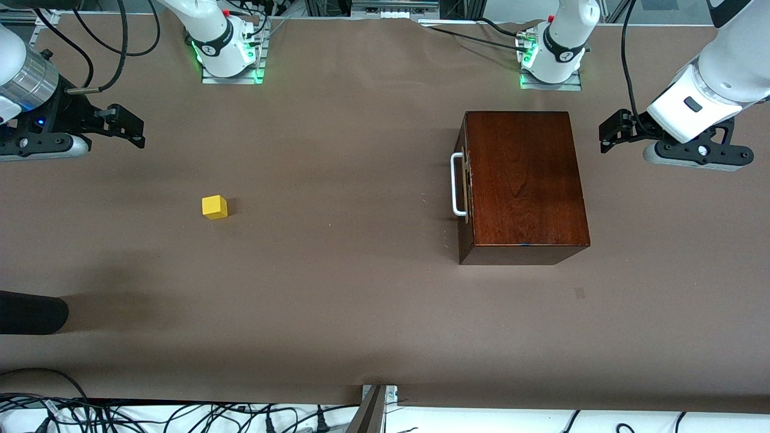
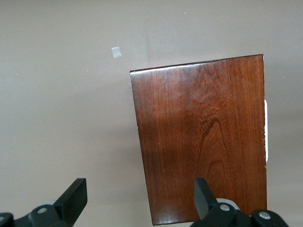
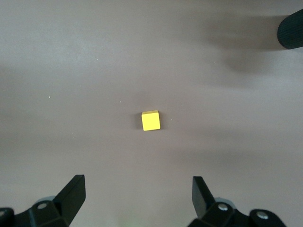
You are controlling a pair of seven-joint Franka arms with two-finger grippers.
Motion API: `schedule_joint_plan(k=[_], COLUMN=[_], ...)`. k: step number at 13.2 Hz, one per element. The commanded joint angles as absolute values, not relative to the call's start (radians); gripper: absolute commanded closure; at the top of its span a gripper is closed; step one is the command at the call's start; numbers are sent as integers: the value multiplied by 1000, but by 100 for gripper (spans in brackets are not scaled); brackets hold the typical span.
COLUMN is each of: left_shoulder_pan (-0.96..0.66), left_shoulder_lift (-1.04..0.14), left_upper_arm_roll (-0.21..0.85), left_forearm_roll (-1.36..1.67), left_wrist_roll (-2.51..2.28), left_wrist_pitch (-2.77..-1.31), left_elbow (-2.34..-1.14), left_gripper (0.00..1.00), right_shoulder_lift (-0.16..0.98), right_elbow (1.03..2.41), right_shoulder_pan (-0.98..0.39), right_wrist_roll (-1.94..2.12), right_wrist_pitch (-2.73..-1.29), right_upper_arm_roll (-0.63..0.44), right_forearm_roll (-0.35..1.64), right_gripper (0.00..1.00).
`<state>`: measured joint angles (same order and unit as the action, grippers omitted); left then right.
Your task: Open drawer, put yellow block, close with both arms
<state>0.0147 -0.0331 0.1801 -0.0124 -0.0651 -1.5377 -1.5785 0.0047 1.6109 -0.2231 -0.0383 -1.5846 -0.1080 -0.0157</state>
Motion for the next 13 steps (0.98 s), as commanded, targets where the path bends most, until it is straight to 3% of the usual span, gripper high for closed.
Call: schedule_joint_plan(k=[1, 13], left_shoulder_pan=[18, 5], left_shoulder_lift=[-54, -58], left_upper_arm_roll=[179, 181], left_forearm_roll=[5, 5], left_wrist_roll=[-67, -69], left_wrist_pitch=[-1508, -1508], left_elbow=[-1532, -1534], left_gripper=[0, 0], right_shoulder_lift=[6, 8], right_elbow=[1592, 1595], right_shoulder_pan=[-221, -213], right_wrist_roll=[-41, -43], right_wrist_pitch=[-1566, -1543], right_upper_arm_roll=[-106, -144], right_forearm_roll=[-14, -11], right_gripper=[0, 0])
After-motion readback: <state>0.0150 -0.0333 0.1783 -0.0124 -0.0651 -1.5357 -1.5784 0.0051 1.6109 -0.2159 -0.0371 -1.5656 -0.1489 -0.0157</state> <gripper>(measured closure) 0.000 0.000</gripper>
